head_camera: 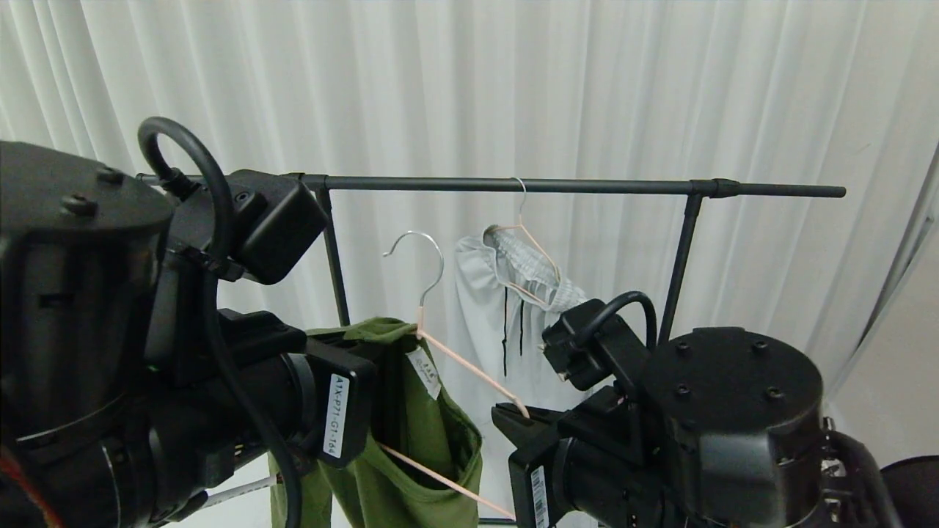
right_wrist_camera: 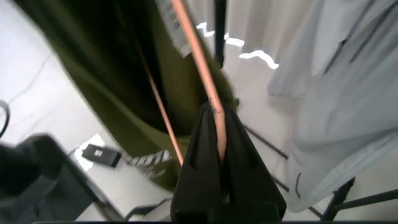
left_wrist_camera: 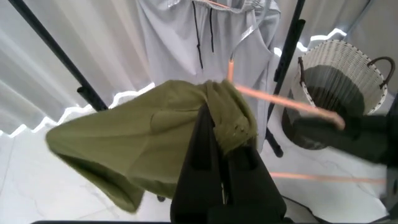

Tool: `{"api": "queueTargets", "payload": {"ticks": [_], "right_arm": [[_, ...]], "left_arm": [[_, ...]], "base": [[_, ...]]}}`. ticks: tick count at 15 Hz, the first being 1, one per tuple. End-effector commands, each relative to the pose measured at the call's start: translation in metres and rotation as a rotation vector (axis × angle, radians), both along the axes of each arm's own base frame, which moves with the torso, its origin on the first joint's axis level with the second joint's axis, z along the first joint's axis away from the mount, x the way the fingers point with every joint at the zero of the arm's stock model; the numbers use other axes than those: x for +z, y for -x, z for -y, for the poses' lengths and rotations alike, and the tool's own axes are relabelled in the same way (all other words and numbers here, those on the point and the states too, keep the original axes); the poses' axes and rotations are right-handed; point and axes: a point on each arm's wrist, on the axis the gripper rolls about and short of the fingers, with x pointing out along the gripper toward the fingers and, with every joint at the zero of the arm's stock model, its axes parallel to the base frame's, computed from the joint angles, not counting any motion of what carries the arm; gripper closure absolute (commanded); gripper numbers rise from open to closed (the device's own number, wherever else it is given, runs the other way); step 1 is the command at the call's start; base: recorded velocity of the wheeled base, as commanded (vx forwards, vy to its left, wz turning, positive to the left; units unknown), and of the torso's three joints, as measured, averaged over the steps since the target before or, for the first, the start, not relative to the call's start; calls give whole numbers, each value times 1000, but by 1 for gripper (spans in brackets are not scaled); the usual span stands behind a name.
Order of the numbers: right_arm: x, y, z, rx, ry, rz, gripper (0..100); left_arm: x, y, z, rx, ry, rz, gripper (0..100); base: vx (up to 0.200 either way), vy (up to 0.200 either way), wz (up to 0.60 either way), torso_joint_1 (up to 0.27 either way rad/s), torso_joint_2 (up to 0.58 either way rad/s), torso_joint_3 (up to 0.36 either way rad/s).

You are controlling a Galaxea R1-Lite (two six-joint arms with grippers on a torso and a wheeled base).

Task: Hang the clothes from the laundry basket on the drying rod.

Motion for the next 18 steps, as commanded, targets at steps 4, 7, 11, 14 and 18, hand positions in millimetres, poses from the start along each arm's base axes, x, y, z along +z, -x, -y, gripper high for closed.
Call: {"api": "queueTargets", "payload": {"ticks": [4, 7, 11, 14, 18], "right_arm": [[12, 0, 0, -25, -85, 43, 100], [19, 0, 1, -51, -132, 72, 100], [30, 1, 9, -60, -171, 90, 100], [38, 3, 17, -88, -191, 107, 100], [35, 14, 44, -70, -150, 142, 100]], "left_arm": [[1, 2, -2, -1, 2, 4, 100], [0, 2, -2, -1, 1, 4, 0], [-1, 5, -7, -2, 3, 4, 0], [-4, 18, -25, -20, -21, 26, 0], [-4, 42, -63, -92, -132, 144, 0]], "base": [[0, 0, 0, 0, 0, 0], [0, 0, 0, 0, 0, 0], [0, 0, 0, 0, 0, 0], [0, 0, 0, 0, 0, 0], [0, 0, 0, 0, 0, 0]]}}
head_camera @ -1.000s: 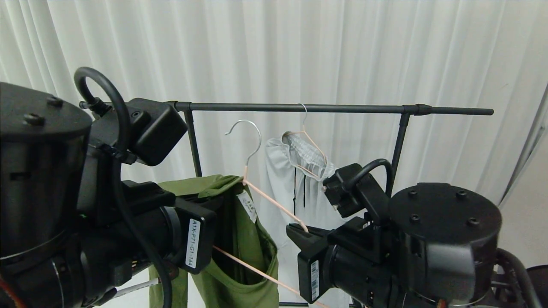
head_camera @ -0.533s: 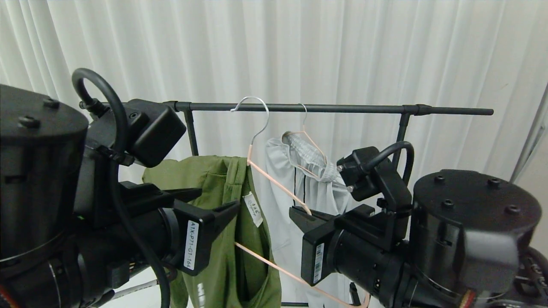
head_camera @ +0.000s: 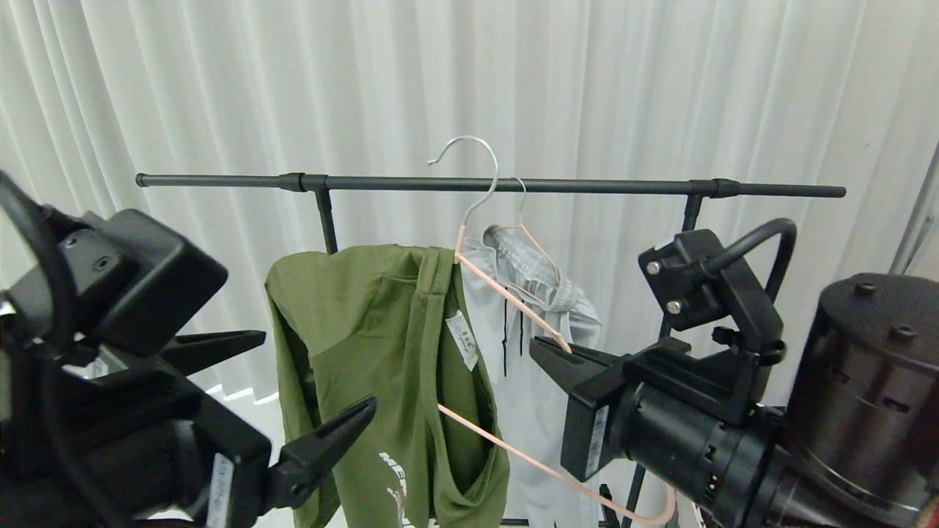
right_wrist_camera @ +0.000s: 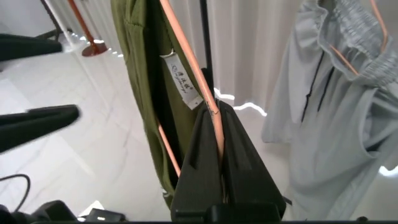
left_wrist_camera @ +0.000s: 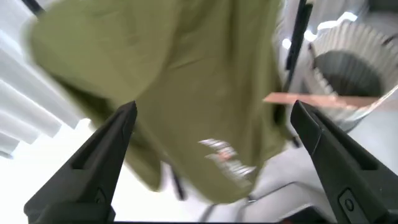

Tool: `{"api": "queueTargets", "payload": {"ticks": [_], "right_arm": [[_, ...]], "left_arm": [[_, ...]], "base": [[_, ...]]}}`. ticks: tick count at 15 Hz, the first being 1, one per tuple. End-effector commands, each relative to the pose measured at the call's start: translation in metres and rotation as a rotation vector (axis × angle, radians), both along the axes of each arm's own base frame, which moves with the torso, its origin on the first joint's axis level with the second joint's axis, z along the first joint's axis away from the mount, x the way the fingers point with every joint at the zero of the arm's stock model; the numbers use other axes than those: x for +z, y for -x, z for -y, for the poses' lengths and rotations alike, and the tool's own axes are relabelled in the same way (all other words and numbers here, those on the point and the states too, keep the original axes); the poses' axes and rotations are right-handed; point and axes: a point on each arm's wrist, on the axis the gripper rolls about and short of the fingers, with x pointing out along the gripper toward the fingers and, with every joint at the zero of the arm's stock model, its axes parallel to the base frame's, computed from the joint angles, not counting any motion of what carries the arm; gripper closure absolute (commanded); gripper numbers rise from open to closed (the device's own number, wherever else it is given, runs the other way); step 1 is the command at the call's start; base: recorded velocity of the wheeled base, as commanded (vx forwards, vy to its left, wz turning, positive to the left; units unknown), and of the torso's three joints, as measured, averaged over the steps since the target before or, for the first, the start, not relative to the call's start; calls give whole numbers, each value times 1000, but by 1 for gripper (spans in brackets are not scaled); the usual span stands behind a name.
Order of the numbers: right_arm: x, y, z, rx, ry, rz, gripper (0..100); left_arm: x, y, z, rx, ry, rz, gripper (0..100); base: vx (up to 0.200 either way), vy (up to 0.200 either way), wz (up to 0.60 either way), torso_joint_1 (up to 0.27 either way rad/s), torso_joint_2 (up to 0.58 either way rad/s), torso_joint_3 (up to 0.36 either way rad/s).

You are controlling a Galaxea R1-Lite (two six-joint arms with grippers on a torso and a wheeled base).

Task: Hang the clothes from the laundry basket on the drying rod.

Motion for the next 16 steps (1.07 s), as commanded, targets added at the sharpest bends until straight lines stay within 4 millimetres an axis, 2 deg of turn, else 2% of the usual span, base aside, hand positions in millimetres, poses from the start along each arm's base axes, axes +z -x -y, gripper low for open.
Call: {"api": "queueTargets", "payload": {"ticks": [1, 4, 6, 8, 10, 13, 16], "right_arm": [[0, 12, 25, 19, 10, 24, 100], [-10, 30, 56, 137, 49, 79, 100], [-15, 39, 72, 219, 91, 128, 100], [-28, 46, 82, 272, 136, 132, 100], [-37, 53, 84, 305, 161, 121, 100], [-39, 61, 81, 353, 165, 120, 100], [-39, 64, 81, 376, 164, 125, 100]], "left_arm": [[9, 20, -30, -56, -36, 116, 0], [15, 23, -37, -198, -2, 165, 0], [14, 19, -34, -225, -15, 163, 0], [12, 18, -28, -335, 0, 129, 0], [6, 20, -24, -485, 7, 98, 0], [-11, 24, -20, -672, 11, 18, 0], [-38, 25, -18, -715, -58, -57, 0]], "base": [[0, 0, 0, 0, 0, 0], [0, 0, 0, 0, 0, 0], [0, 0, 0, 0, 0, 0], [0, 0, 0, 0, 0, 0], [0, 0, 0, 0, 0, 0], [0, 0, 0, 0, 0, 0], [0, 0, 0, 0, 0, 0]]}}
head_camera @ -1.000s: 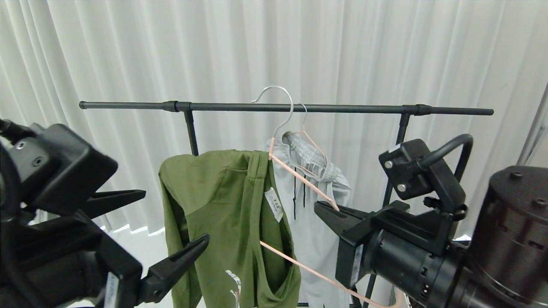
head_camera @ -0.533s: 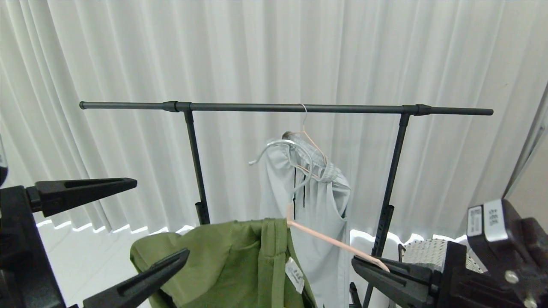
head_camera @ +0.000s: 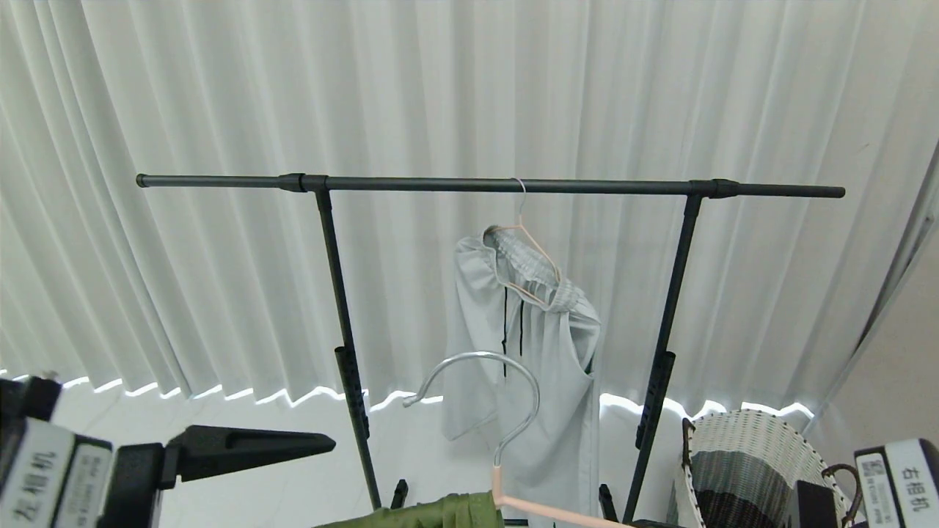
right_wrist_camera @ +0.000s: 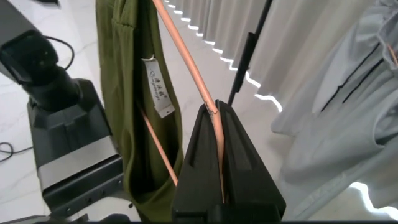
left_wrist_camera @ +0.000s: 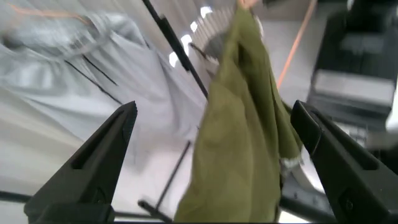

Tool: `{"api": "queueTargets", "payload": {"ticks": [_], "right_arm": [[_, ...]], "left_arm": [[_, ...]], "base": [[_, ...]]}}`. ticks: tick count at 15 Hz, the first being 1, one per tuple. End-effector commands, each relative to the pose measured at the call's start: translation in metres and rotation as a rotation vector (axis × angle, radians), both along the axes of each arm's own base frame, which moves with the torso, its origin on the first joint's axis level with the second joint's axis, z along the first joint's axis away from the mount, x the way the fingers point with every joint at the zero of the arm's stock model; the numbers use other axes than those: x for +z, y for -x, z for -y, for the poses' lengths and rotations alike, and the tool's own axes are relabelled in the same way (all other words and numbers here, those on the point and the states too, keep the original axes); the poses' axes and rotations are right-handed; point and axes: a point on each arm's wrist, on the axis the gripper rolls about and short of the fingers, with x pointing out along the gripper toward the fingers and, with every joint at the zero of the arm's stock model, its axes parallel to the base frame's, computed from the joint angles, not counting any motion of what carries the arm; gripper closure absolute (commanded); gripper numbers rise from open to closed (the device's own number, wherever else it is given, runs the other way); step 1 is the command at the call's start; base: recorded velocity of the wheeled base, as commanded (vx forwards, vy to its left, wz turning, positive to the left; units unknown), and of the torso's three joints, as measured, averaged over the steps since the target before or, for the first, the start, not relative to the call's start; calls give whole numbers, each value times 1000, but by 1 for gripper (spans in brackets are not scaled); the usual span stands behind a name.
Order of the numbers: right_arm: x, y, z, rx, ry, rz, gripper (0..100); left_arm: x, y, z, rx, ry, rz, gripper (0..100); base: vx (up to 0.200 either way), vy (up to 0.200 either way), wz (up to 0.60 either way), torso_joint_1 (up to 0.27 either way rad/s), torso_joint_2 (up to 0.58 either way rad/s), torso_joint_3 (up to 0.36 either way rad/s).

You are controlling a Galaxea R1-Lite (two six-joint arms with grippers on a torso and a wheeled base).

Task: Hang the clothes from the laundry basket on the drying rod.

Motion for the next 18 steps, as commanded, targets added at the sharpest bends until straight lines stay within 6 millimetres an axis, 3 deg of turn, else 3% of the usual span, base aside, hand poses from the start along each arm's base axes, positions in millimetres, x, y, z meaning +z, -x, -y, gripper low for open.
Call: {"api": "queueTargets", "payload": {"ticks": [1, 10, 11, 18], "right_arm": [[-1, 4, -1, 24, 5, 1, 100], [1, 9, -3, 55, 1, 22, 100], [1, 9, -3, 55, -7, 23, 100], [2, 9, -3, 57, -13, 24, 100]], "left_arm": [[-14, -5, 7, 1, -55, -50, 0], [-26, -11, 18, -78, -82, -128, 0], [-26, -11, 18, -77, -83, -128, 100], [-26, -12, 17, -65, -85, -127, 100]], "base": [[0, 0, 0, 0, 0, 0], [0, 0, 0, 0, 0, 0], [0, 0, 0, 0, 0, 0], [0, 0, 0, 0, 0, 0]]}}
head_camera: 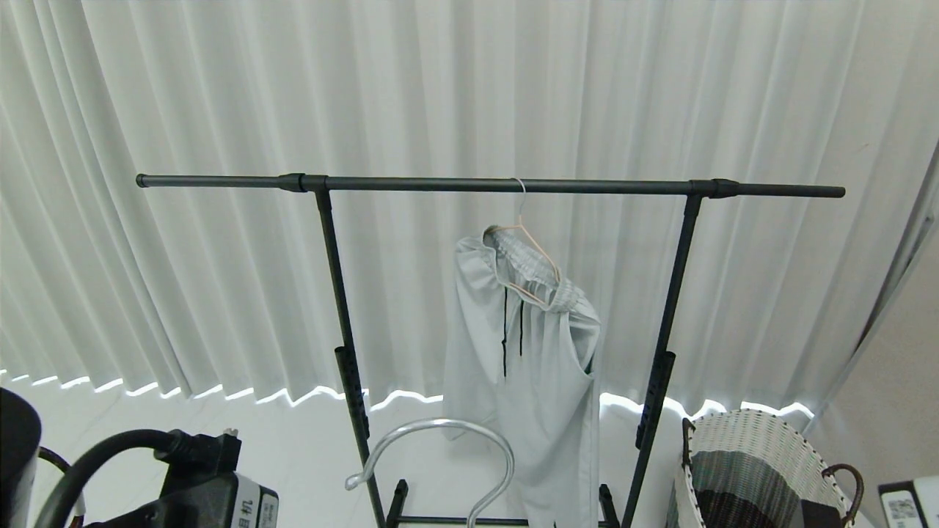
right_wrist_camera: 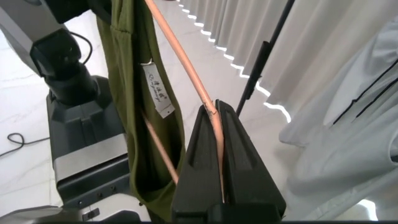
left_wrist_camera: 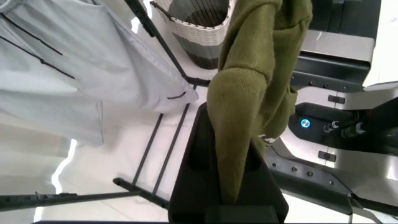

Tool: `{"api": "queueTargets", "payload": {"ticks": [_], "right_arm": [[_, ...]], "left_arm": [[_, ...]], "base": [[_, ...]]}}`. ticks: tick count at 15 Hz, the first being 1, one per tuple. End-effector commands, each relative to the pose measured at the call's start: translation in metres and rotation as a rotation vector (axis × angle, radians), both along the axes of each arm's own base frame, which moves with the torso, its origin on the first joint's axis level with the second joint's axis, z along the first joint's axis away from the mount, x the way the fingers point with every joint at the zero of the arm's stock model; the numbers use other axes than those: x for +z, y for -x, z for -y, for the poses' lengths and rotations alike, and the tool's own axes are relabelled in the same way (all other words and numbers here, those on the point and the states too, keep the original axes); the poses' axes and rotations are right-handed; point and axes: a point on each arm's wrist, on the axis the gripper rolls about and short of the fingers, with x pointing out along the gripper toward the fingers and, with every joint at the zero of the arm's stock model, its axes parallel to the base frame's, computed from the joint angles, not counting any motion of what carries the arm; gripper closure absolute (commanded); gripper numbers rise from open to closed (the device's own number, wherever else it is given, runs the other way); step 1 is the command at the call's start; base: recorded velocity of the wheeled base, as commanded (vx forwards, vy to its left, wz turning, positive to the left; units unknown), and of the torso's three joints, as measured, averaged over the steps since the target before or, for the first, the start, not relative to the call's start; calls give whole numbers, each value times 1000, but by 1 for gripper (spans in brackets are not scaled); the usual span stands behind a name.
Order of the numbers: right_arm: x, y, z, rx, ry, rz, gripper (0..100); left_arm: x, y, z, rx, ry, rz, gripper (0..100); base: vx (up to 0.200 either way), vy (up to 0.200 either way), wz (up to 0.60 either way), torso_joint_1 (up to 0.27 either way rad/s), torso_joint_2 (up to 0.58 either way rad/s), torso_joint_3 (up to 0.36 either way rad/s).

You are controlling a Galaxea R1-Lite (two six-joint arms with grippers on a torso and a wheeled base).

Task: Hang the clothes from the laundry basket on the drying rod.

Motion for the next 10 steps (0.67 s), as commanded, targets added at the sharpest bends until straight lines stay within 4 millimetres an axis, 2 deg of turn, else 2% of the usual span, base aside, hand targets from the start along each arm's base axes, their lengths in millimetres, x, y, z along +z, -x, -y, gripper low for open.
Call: {"api": "queueTargets", "payload": {"ticks": [1, 2, 6, 10], "right_arm": [[0, 0, 0, -1, 0, 1, 100], [-1, 0, 0, 1, 3, 0, 0], [-2, 0, 1, -2, 14, 20, 0], [-3, -5, 1, -30, 20, 17, 0]], "left_arm": [[-1, -1, 0, 5, -4, -1, 100], [-1, -1, 0, 10, -4, -1, 100], [-5, -5, -4, 73, -34, 17, 100], [-14, -10, -8, 229, -88, 110, 100]], "base": [[0, 0, 0, 0, 0, 0], [0, 0, 0, 0, 0, 0], [0, 0, 0, 0, 0, 0], [0, 0, 0, 0, 0, 0]]}}
